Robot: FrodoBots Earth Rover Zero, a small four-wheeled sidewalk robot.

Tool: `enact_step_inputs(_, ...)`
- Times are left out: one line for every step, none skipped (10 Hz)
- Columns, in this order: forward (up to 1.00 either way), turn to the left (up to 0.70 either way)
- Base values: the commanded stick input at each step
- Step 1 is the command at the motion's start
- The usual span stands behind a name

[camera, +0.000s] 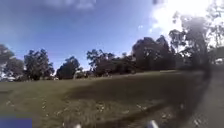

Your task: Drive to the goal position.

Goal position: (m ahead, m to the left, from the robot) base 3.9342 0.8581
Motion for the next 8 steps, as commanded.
enact_step_inputs(0.70,0.00)
enact_step_inputs(0.70,0.00)
enact_step_inputs(0.70,0.00)
enact_step_inputs(0.70,0.00)
enact_step_inputs(0.70,0.00)
enact_step_inputs(0.70,0.00)
enact_step_inputs(0.70,0.00)
enact_step_inputs(0.70,0.00)
